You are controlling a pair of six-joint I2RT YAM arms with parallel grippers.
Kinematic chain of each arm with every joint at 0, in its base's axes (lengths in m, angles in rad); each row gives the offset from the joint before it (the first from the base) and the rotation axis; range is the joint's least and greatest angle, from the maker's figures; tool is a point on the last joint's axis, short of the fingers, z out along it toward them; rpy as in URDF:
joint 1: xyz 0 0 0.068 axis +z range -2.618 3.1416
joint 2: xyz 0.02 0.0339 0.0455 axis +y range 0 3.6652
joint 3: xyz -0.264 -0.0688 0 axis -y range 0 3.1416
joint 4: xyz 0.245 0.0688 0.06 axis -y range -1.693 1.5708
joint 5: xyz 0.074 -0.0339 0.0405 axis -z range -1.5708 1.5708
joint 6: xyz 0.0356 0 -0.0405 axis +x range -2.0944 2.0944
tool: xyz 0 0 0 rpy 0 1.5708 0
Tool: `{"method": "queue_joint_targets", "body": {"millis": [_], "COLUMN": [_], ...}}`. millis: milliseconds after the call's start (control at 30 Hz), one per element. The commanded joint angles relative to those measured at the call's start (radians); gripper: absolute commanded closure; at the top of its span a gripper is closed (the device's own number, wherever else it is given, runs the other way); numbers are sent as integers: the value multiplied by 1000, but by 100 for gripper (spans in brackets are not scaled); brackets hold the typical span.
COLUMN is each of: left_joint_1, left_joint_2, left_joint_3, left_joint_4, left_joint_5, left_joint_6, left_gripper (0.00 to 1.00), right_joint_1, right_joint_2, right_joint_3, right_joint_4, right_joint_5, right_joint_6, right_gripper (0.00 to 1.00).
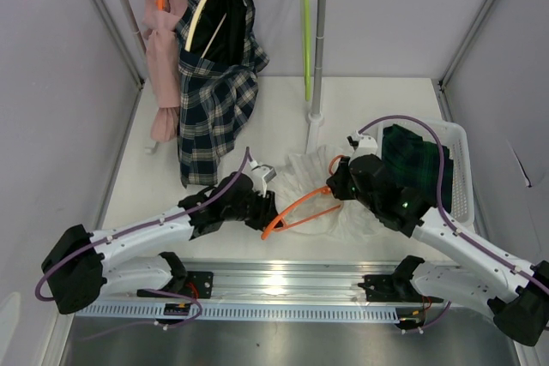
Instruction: Place the skirt on the hanger
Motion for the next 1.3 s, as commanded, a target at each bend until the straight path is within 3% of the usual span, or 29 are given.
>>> {"method": "queue_joint_targets", "body": {"millis": [0, 267, 933, 1267], "left_joint_1": [-38, -52, -76, -132], "left_joint_2": [34, 82, 159, 212], "left_joint_3": [-20, -23, -15, 3], "left_joint_4": [105, 162, 250, 242], "left_joint_5": [-41, -129, -142, -251], "left_joint_6": [-60, -85, -74, -76], "left_gripper": [60, 58, 56, 57], "right_joint_1": [-9, -27, -69, -87], "right_joint_2": [-25, -42, -96, -113], "right_joint_3": [-1, -9, -27, -27], "right_joint_4": [53, 58, 52, 42], "right_joint_5": [-20, -49, -101, -120], "right_joint_6": [18, 18, 36, 43], "right_gripper": [100, 100, 100, 100]}}
